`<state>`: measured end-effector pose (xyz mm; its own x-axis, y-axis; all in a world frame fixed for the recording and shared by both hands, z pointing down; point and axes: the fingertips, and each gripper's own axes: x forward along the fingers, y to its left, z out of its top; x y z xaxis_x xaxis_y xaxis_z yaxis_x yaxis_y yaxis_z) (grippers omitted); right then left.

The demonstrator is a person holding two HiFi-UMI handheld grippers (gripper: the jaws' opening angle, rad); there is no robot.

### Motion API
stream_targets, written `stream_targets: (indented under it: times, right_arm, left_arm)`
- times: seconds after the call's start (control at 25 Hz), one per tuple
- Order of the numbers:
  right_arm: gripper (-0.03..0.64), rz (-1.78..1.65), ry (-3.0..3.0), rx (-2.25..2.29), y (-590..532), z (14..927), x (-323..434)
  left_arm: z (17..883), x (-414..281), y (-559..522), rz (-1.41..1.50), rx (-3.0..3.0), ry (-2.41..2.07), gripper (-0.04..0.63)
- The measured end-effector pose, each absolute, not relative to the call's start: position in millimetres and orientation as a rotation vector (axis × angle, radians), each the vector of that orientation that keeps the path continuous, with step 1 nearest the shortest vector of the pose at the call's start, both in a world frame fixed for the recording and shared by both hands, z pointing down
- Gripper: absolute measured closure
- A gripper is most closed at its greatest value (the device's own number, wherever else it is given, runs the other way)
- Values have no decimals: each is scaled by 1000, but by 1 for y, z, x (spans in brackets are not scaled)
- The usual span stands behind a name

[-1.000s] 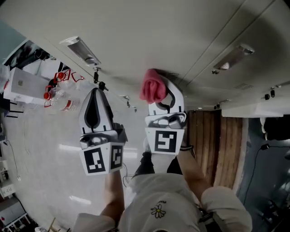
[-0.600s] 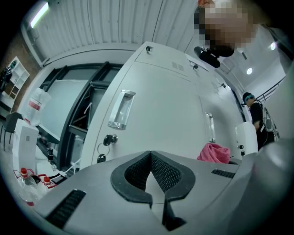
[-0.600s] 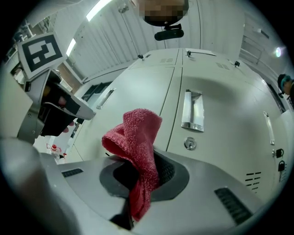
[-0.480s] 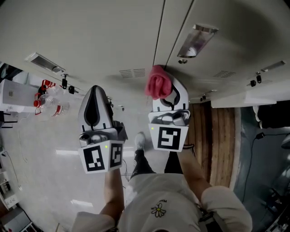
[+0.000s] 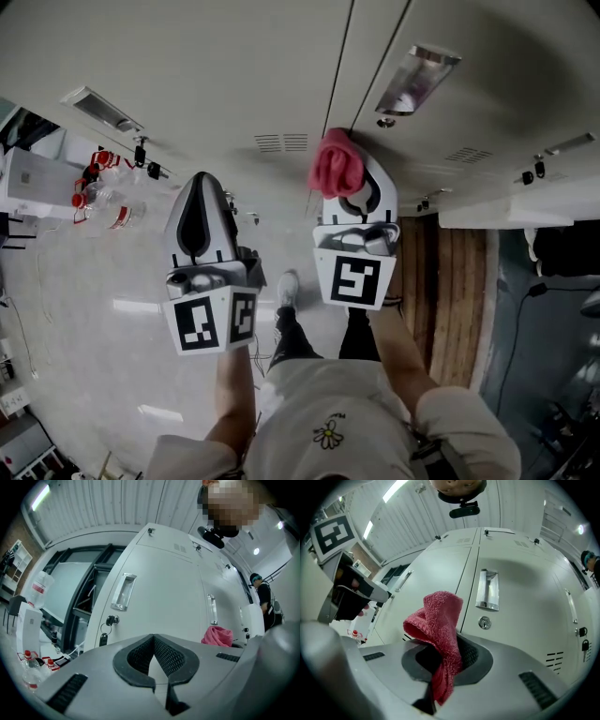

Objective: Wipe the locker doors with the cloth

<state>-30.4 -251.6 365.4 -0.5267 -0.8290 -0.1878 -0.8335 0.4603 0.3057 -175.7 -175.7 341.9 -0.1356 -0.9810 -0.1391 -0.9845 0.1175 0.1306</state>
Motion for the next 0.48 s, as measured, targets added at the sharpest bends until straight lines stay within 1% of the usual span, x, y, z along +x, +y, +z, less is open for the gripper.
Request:
stream_targets:
  times: [0.16, 0.48]
  right_arm:
    - [586, 591, 2633, -1514, -246, 346, -29]
    - [586, 649, 2523, -1388, -221, 272, -41]
  left_arm:
    - [328, -180, -168, 314, -2011, 2329, 578]
    - [281, -185, -143, 341, -1910, 2281, 578]
